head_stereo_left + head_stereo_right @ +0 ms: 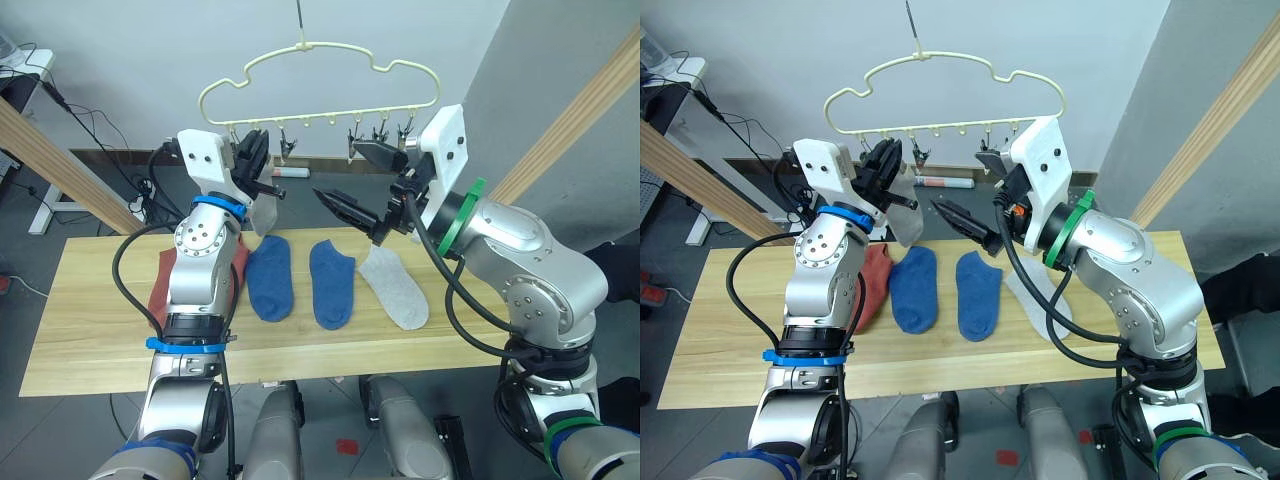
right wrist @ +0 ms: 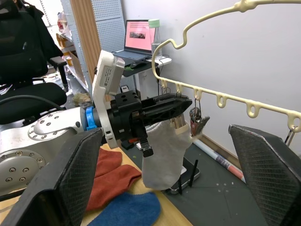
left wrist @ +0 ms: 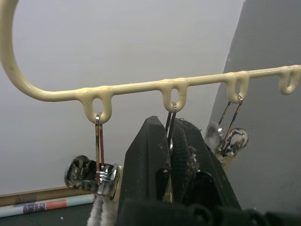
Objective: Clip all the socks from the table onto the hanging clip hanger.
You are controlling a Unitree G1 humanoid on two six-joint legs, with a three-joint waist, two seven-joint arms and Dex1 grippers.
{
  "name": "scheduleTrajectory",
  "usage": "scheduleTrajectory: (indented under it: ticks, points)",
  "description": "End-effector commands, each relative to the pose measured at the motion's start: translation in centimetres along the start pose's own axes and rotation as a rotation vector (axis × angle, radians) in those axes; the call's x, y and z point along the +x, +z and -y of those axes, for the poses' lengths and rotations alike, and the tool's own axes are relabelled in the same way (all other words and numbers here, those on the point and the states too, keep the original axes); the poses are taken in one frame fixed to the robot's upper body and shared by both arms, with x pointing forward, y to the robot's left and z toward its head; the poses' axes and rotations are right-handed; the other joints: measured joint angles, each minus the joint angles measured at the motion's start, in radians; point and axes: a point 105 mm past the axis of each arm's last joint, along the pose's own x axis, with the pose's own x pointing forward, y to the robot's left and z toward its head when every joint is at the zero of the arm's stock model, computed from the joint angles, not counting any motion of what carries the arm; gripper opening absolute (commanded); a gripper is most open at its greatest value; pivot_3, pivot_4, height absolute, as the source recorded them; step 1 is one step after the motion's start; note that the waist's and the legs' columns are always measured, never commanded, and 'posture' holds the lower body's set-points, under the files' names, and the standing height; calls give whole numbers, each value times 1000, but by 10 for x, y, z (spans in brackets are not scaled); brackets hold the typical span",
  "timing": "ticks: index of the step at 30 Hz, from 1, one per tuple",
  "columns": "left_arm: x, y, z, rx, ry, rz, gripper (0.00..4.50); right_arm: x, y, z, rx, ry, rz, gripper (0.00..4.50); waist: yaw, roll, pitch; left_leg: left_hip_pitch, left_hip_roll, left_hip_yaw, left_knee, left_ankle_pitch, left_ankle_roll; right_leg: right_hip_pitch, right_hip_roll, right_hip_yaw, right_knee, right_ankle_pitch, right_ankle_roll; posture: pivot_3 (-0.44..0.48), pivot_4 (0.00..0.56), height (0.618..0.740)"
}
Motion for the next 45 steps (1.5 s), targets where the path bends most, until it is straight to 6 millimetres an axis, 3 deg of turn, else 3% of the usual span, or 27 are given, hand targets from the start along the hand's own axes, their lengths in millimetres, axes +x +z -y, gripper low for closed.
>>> scheduleTrajectory:
  ticks: [1, 6, 13, 18, 23, 26, 29, 36, 40, 45]
  points:
    - [-5, 1, 1, -27, -50, -65, 2, -12, -39, 3, -21, -30, -144, 4500, 1, 0, 0, 0, 0, 0, 0, 0, 0, 0, 0, 0, 0, 0, 0, -141, 384, 740]
    - [-13, -16, 6, -224, -142, -341, 2, -33, -120, 26, -37, -104, -437, 4500, -1, 0, 0, 1, -1, 1, 1, 0, 0, 0, -1, 1, 1, -1, 1, -127, 386, 740]
    - [-29, -9, 20, -503, -388, -570, 2, -38, -191, 50, 5, -158, -627, 4500, -15, 0, 0, 5, 1, 1, 0, 1, -1, 0, 4, 2, 5, -1, 1, -112, 385, 740]
    - [-38, -5, 26, -660, -444, -671, 2, -26, -220, 59, 116, -216, -662, 4500, -16, 1, 1, 5, 3, 1, 0, 1, -1, 0, 5, 2, 4, -1, 1, -109, 382, 740]
    - [-41, 1, 31, -743, -466, -694, 2, -23, -234, 65, 84, -221, -685, 4500, -4, 1, 1, 4, 1, 2, 0, 1, -2, 0, 2, 2, 4, -1, 1, -104, 377, 740]
    - [-40, 5, 30, -772, -455, -692, 2, -20, -236, 63, 83, -197, -681, 4500, -3, 1, 0, 4, 0, 1, 0, 1, -2, 1, 1, 2, 4, -1, 1, -96, 374, 740]
    - [-38, 7, 27, -792, -435, -682, 0, -16, -233, 59, 92, -161, -650, 3898, -3, 1, 0, 5, 0, 1, 0, 1, -3, 1, 1, 1, 4, -1, 1, -93, 371, 740]
    - [-40, 4, 25, -788, -412, -686, 0, -13, -222, 52, 50, -130, -599, 1577, -3, 1, 0, 5, 0, 1, 0, 3, -8, 1, 0, 1, 5, -1, 1, -90, 364, 740]
    - [-43, -2, 24, -779, -390, -695, 0, -11, -192, 44, 16, -88, -485, 27, -1, 1, 0, 5, 0, 1, 0, 3, -8, 1, 0, 1, 5, -1, 1, -90, 359, 740]
    - [-39, -3, 21, -832, -360, -683, 0, -4, -131, 22, 68, -26, -333, 9, -2, 1, 0, 5, 0, 1, 0, 3, -9, 1, 0, 1, 5, -1, 1, -89, 358, 740]
